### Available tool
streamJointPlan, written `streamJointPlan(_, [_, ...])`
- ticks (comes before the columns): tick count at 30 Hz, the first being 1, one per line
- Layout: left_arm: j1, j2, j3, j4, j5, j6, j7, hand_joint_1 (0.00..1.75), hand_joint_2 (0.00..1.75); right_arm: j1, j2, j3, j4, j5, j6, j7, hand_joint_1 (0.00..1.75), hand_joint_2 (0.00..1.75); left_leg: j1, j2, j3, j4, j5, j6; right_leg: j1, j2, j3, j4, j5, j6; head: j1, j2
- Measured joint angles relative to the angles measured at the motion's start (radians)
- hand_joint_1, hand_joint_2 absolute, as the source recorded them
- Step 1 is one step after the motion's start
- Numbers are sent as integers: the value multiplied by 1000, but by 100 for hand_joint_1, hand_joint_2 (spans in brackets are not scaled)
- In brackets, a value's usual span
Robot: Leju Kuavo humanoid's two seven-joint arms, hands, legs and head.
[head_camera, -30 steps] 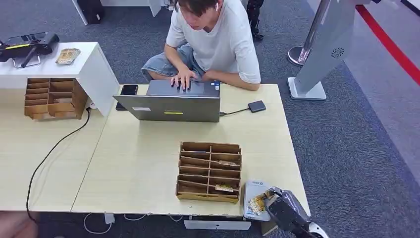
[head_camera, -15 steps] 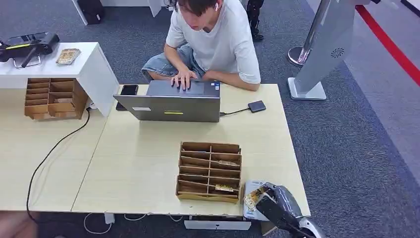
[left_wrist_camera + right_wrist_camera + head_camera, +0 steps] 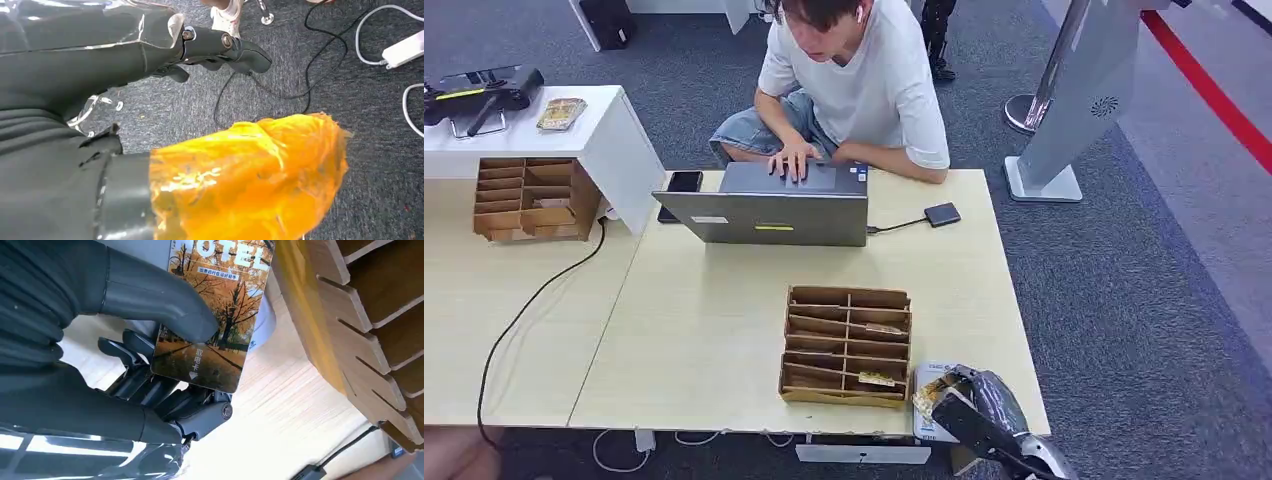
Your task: Pass the card to the sensor for recognition and then transmit it.
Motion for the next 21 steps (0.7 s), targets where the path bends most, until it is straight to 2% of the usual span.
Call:
streamJointPlan(6, [0, 0, 3, 0, 0, 0, 0, 0, 0, -4, 5, 2, 3, 15, -16, 7, 175, 175, 0, 0, 0, 0, 0, 0, 0, 0, 0, 0, 0, 0, 0, 0])
streamJointPlan(21, [1, -1, 24, 0, 0, 2, 0, 0, 0, -4, 34, -2, 5, 135, -158, 42, 175, 175, 0, 0, 0, 0, 0, 0, 0, 0, 0, 0, 0, 0, 0, 0])
